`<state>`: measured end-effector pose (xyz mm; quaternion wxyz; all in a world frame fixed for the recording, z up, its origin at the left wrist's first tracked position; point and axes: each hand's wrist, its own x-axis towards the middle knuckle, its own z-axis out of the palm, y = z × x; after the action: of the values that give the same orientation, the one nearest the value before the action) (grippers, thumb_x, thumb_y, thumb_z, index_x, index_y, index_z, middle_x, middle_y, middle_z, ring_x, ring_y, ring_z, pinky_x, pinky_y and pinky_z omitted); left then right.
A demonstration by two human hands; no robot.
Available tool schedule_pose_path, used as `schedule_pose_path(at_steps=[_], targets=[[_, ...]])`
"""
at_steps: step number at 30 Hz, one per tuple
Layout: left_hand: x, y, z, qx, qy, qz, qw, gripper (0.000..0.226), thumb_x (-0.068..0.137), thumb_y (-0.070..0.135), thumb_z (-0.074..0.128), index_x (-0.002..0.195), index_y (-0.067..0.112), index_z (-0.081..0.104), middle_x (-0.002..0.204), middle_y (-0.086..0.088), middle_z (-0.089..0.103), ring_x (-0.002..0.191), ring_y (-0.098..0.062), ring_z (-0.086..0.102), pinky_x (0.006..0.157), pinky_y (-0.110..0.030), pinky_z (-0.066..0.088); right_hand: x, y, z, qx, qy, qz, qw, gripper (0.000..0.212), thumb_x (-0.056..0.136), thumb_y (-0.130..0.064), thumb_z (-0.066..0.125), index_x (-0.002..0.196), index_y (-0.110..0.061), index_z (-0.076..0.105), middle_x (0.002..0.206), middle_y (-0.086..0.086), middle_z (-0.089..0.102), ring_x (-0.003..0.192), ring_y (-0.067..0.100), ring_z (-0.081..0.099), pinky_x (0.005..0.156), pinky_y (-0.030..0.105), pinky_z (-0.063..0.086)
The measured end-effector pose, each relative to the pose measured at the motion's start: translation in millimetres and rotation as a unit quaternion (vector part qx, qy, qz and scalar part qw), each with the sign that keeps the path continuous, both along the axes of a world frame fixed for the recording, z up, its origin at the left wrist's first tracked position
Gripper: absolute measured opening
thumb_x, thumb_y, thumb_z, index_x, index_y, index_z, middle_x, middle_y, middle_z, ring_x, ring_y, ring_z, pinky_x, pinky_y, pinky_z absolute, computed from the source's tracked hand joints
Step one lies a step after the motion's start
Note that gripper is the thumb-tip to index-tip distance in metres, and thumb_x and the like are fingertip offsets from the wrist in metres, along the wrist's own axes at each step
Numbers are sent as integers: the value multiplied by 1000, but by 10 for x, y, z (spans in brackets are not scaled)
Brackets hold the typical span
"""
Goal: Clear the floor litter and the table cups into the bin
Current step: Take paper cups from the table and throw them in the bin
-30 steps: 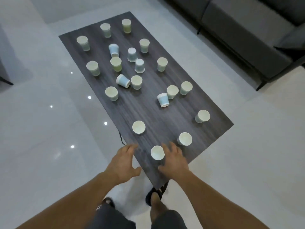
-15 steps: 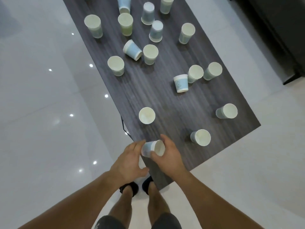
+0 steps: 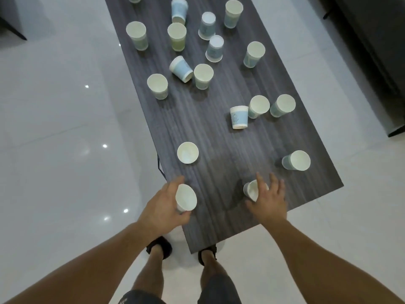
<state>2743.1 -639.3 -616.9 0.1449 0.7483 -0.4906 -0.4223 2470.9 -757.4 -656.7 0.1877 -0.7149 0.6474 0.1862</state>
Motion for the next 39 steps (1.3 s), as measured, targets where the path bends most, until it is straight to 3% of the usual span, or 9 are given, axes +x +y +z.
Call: schedule_pose_path(at_steps=[4,6,12,18,29,39], targets=[[-204,127,0,-12,9,73,997,74,65,43,76,123,49,32,118,14,50,102,-8,51,85,-27,45,-67,-98,-207,79,-69,9,994,76,84,-30,72,147,-27,30,151,11,24,129,37,39,100,46,42],[-268,220,74,-22,2,105,994,72,64,42,77,120,51,33,116,16,49,99,-6,50,81,-24,42,17,-46,-157,84,-95,45,991,69,84,-27,69,144,-24,36,143,8,33,119,33,47,93,42,46],[-320,735,513,-32,-71,184,980,84,67,43,79,138,28,36,133,5,47,114,-12,46,91,-26,39,597,418,401,104,-144,228,957,66,83,-30,66,143,-27,37,138,1,34,122,23,40,97,35,42],[-208,1813,1204,-16,-118,298,947,88,69,48,74,143,28,32,137,7,44,122,-18,41,96,-30,38,1378,1262,1172,130,-187,390,892,67,86,-31,62,146,-29,32,144,-1,30,128,23,37,103,38,40],[-753,5047,2167,-16,-160,555,817,87,71,39,71,145,29,26,140,2,39,127,-22,40,99,-38,42,2101,4115,2449,76,-221,653,720,71,83,-33,62,146,-30,30,144,-1,33,122,23,43,92,35,45],[-1136,7429,2489,10,-212,730,650,84,69,38,72,141,25,30,135,1,35,117,-22,43,88,-30,40,2492,6390,2938,75,-231,792,561,71,84,-36,59,147,-29,29,144,-1,34,124,23,43,92,34,45]])
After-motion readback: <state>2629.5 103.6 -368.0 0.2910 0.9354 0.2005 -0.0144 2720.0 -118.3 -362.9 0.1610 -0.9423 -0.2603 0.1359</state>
